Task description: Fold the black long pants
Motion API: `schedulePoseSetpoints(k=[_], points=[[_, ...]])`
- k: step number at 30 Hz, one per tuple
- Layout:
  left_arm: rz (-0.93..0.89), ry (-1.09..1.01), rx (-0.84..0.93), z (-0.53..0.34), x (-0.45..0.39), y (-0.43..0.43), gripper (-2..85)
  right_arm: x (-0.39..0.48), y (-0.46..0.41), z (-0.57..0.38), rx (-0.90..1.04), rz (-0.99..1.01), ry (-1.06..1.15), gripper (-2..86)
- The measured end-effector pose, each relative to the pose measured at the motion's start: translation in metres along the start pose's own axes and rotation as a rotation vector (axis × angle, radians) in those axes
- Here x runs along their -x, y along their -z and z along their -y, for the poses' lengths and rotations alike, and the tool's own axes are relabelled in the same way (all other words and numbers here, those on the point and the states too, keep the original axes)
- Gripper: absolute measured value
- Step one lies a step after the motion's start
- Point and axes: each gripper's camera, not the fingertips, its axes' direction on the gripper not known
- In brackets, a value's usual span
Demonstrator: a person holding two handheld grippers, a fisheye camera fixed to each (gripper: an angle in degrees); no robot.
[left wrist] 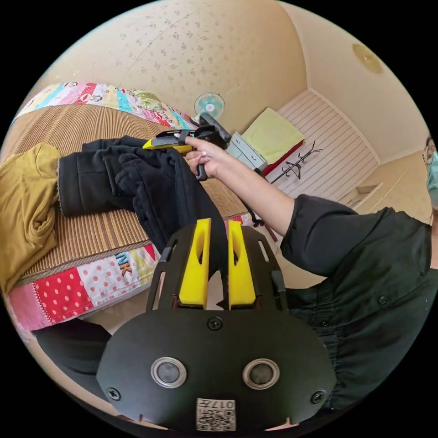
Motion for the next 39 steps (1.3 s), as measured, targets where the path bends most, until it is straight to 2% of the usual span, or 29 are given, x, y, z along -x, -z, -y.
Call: schedulePoseSetpoints(k=[4, 5, 7, 10, 12, 13, 16, 20, 23, 25, 26, 27, 29, 31, 33, 34, 36, 39], points=[[-0.12, 0.109, -0.164, 0.012, 0.022, 0.02, 12.2, -0.042, 0.051, -0.061, -0.009, 0.492, -0.019, 6.1], [-0.13, 0.12, -0.166, 0.015, 0.025, 0.019, 12.6, -0.045, 0.056, -0.071, -0.003, 0.549, -0.006, 6.0], [-0.105, 0.208, -0.113, 0.029, 0.034, 0.004, 17.3, -0.055, 0.069, -0.112, 0.017, 0.824, 0.037, 5.1], [-0.176, 0.21, -0.137, 0.029, 0.022, -0.004, 19.1, -0.059, 0.07, -0.161, 0.04, 1.043, 0.072, 3.9], [-0.249, 0.141, -0.158, 0.025, 0.004, -0.003, 16.3, -0.074, 0.08, -0.187, -0.07, 1.169, 0.03, 3.3], [-0.309, 0.107, -0.186, 0.021, -0.005, 0.001, 10.3, -0.084, 0.091, -0.197, -0.14, 1.264, 0.022, 3.0], [-0.404, -0.011, -0.195, 0.03, -0.035, 0.021, 5.2, -0.091, 0.146, -0.203, -0.305, 1.361, 0.11, 2.4], [-0.402, -0.246, -0.29, 0.071, -0.086, 0.091, 4.5, -0.062, 0.237, -0.177, -0.428, 1.327, 0.32, 2.2], [-0.322, -0.396, -0.384, 0.138, -0.111, 0.155, 4.2, -0.041, 0.316, -0.144, -0.589, 1.289, 0.469, 2.6], [-0.191, -0.464, -0.423, 0.227, -0.115, 0.182, 4.5, -0.03, 0.372, -0.09, -0.668, 1.21, 0.586, 3.4], [-0.169, -0.452, -0.428, 0.252, -0.112, 0.183, 4.6, -0.028, 0.384, -0.075, -0.702, 1.164, 0.596, 3.8], [-0.137, -0.402, -0.436, 0.307, -0.099, 0.182, 5.5, -0.023, 0.407, -0.042, -0.754, 1.016, 0.606, 4.6], [-0.059, -0.29, -0.418, 0.382, -0.07, 0.17, 7.3, -0.029, 0.427, 0.012, -0.793, 0.844, 0.471, 6.1], [0.103, -0.115, -0.345, 0.44, -0.024, 0.143, 9.6, -0.048, 0.434, 0.056, -0.833, 0.573, 0.237, 8.4], [0.105, -0.067, -0.322, 0.437, 0.001, 0.124, 10.3, -0.06, 0.421, 0.061, -0.832, 0.376, 0.096, 9.4], [0.099, -0.073, -0.277, 0.424, 0.013, 0.106, 10.6, -0.068, 0.405, 0.06, -0.773, 0.296, 0.07, 9.4], [0.137, -0.061, -0.189, 0.391, 0.029, 0.071, 11.0, -0.081, 0.373, 0.05, -0.686, 0.27, 0.136, 9.1], [0.153, -0.017, 0.016, 0.322, 0.056, -0.004, 12.5, -0.117, 0.302, 0.012, -0.563, 0.184, 0.11, 9.1]])
